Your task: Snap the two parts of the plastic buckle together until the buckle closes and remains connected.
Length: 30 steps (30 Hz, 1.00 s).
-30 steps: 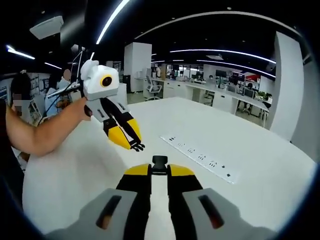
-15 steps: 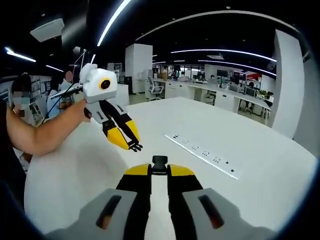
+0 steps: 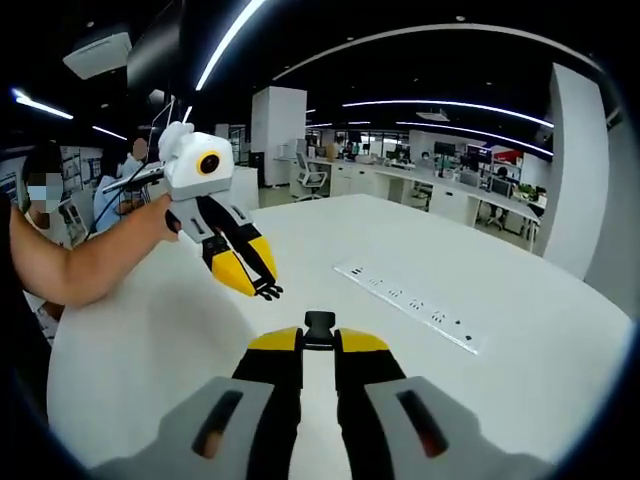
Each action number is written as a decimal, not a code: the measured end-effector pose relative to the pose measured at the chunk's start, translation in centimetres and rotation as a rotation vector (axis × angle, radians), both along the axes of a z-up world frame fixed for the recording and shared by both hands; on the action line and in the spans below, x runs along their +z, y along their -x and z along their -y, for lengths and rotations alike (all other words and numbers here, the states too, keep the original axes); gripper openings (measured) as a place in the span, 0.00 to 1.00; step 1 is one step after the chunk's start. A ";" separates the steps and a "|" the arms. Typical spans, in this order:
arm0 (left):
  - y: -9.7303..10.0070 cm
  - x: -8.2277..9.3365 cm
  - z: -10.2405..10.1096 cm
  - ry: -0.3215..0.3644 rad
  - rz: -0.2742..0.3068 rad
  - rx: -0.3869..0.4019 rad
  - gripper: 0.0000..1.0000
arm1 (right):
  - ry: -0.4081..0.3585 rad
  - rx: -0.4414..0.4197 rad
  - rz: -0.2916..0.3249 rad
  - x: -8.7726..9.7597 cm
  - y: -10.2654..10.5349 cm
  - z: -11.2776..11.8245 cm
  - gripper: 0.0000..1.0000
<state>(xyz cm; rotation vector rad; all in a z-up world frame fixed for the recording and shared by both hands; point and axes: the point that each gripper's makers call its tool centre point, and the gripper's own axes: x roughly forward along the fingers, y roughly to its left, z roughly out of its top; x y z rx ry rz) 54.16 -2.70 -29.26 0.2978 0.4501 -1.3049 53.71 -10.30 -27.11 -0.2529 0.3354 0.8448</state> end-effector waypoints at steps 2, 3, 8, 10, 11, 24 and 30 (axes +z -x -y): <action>0.2 0.0 0.0 0.006 -0.008 -0.003 0.11 | 0.003 0.002 0.003 0.0 0.2 -0.1 0.10; 0.3 -0.2 -0.1 -0.001 -0.004 0.000 0.11 | 0.002 0.002 0.003 0.0 0.3 -0.1 0.10; 0.8 -0.5 -0.5 -0.008 -0.004 0.005 0.11 | 0.002 0.005 -0.002 -0.1 0.5 -0.2 0.10; 1.0 -0.6 -0.4 -0.008 -0.010 -0.001 0.11 | 0.001 0.005 -0.004 -0.2 0.7 -0.2 0.10; 1.0 -0.6 -0.4 -0.012 -0.007 0.000 0.11 | 0.003 0.004 -0.003 -0.3 0.8 -0.2 0.10; 1.6 -0.7 -0.4 -0.008 -0.016 -0.004 0.11 | 0.015 0.003 -0.004 -0.5 1.5 -0.2 0.10; 2.1 -1.0 -0.4 -0.010 -0.021 -0.007 0.11 | 0.012 0.003 -0.001 -0.5 1.9 -0.3 0.10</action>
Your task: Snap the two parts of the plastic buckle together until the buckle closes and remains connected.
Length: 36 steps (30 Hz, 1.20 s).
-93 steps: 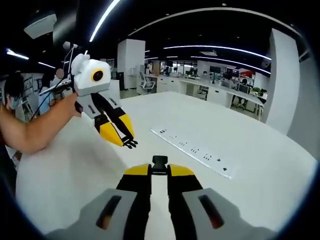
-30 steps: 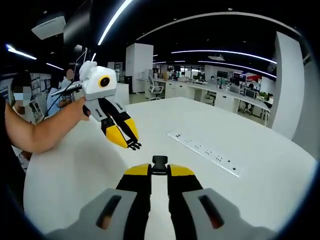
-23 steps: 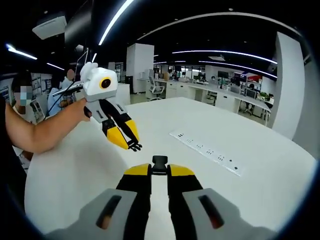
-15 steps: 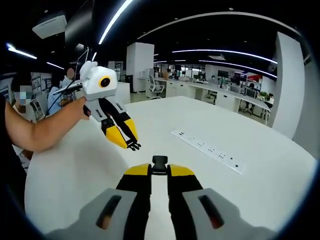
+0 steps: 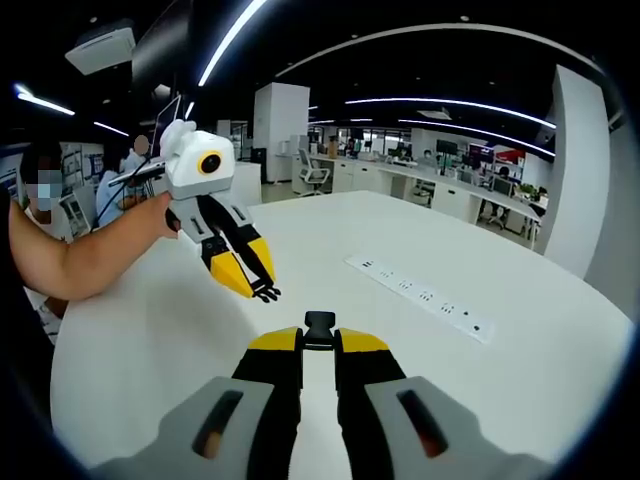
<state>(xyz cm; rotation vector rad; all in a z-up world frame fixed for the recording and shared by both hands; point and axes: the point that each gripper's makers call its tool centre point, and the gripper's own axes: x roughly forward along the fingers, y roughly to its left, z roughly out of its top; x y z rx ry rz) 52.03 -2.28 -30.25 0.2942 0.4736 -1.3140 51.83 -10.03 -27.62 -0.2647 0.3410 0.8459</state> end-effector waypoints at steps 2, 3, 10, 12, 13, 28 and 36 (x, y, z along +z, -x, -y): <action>0.1 -0.1 0.0 0.001 -0.004 -0.003 0.11 | -0.002 0.000 0.002 0.0 0.2 0.0 0.10; 0.2 -0.2 0.0 -0.001 -0.003 -0.004 0.11 | -0.004 0.000 0.003 -0.1 0.3 0.0 0.10; 0.6 -0.3 -0.1 0.000 -0.004 -0.001 0.11 | -0.009 -0.012 -0.003 -0.8 0.6 0.3 0.10; 0.8 -0.3 -0.1 0.002 -0.005 -0.005 0.11 | -0.007 -0.013 -0.005 -1.0 0.7 0.3 0.10; 0.9 -0.3 0.0 0.003 -0.005 -0.006 0.11 | -0.007 -0.013 -0.007 -1.0 0.8 0.3 0.10; 2.7 -1.0 -0.6 -0.003 -0.005 -0.007 0.11 | -0.004 0.003 -0.007 -1.1 2.6 -0.4 0.10; 3.8 -1.2 -0.7 -0.002 -0.009 -0.004 0.11 | -0.006 0.004 -0.011 -1.4 3.8 -0.3 0.10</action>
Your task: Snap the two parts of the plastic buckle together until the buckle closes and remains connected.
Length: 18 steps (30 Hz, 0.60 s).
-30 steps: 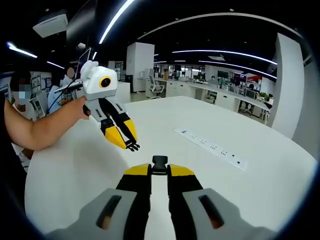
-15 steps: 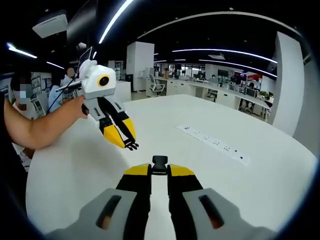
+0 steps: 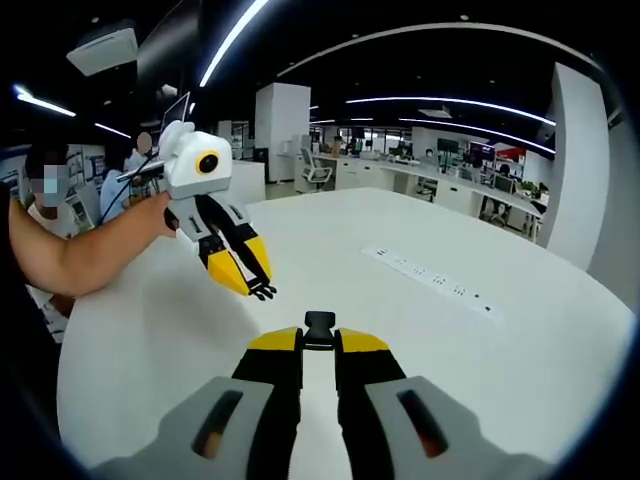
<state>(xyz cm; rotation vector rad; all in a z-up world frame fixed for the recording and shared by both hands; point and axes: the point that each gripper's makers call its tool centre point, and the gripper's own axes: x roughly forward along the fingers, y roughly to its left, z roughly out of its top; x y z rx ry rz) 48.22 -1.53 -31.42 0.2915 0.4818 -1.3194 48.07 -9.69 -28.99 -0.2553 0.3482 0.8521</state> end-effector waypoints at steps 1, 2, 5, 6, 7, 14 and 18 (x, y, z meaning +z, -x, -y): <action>0.2 -0.1 0.0 0.000 0.000 0.000 0.11 | 0.000 0.000 0.000 0.0 0.1 0.0 0.10; 0.3 -0.1 0.0 0.000 -0.001 0.000 0.11 | -0.001 0.000 0.001 0.0 0.1 0.0 0.11; 0.6 -0.5 -0.1 -0.004 -0.005 0.000 0.11 | -0.003 0.000 0.000 0.0 0.4 0.0 0.11; 0.8 -0.6 -0.2 -0.005 -0.006 0.001 0.11 | -0.002 0.000 0.000 0.0 0.5 0.0 0.11; 1.0 -0.7 -0.2 -0.005 -0.007 0.002 0.11 | -0.001 0.001 0.000 -0.1 0.6 0.0 0.11; 1.5 -0.7 -0.5 -0.002 -0.008 0.010 0.11 | 0.003 0.010 -0.004 -0.4 1.2 -0.4 0.11; 1.9 -0.8 -0.7 -0.002 -0.007 0.012 0.11 | 0.003 0.013 -0.008 -0.6 1.4 -0.4 0.11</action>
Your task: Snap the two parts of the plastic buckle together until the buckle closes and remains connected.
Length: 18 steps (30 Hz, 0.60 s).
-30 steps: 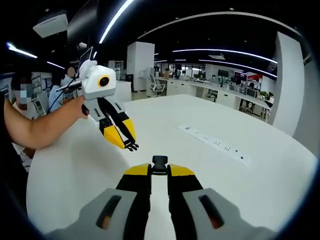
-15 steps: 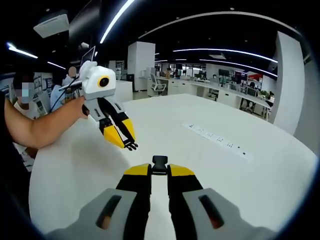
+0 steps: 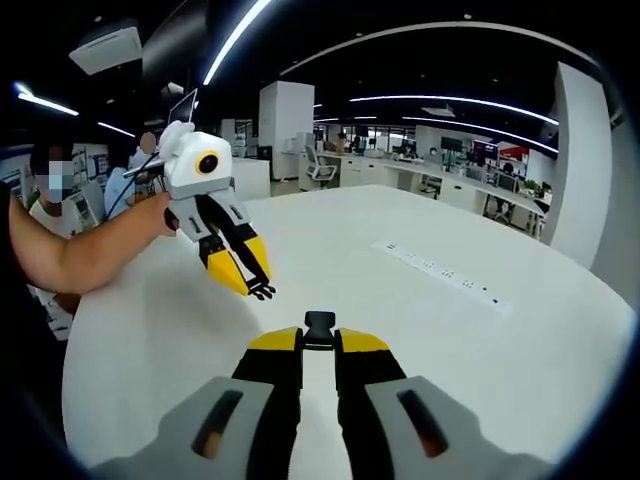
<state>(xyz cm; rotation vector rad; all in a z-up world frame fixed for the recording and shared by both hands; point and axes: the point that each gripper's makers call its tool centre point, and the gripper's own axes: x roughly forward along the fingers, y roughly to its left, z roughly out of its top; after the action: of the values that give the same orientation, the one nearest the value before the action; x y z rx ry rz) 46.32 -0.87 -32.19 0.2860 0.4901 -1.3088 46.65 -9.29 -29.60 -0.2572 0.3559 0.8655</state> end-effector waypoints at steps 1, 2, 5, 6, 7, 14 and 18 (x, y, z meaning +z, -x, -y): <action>0.1 -0.1 -0.1 -0.002 -0.005 -0.001 0.11 | -0.001 -0.001 -0.003 -0.1 0.0 0.0 0.11; 0.2 -0.2 -0.1 -0.003 -0.007 -0.001 0.11 | -0.001 -0.002 -0.005 -0.1 0.0 0.1 0.11; 0.6 -0.5 -0.2 -0.008 -0.008 -0.002 0.11 | -0.003 -0.005 -0.005 -0.2 0.3 0.1 0.11; 0.8 -0.5 -0.3 -0.007 -0.009 -0.003 0.11 | -0.003 -0.005 -0.006 -0.3 0.4 0.1 0.11; 0.9 -0.5 -0.3 -0.006 -0.008 -0.005 0.11 | -0.002 -0.006 -0.007 -0.4 0.5 0.1 0.11; 1.9 -0.6 -0.3 -0.010 -0.010 -0.012 0.11 | -0.001 -0.010 -0.012 -0.5 1.2 0.1 0.11; 2.3 -0.7 -0.3 -0.011 -0.009 -0.012 0.11 | -0.004 -0.011 -0.010 -0.4 1.6 0.1 0.11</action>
<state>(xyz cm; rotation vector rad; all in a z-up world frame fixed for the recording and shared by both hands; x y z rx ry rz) 44.04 -0.58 -32.84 0.2927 0.5040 -1.3203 45.05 -9.35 -30.01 -0.2475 0.3642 0.8571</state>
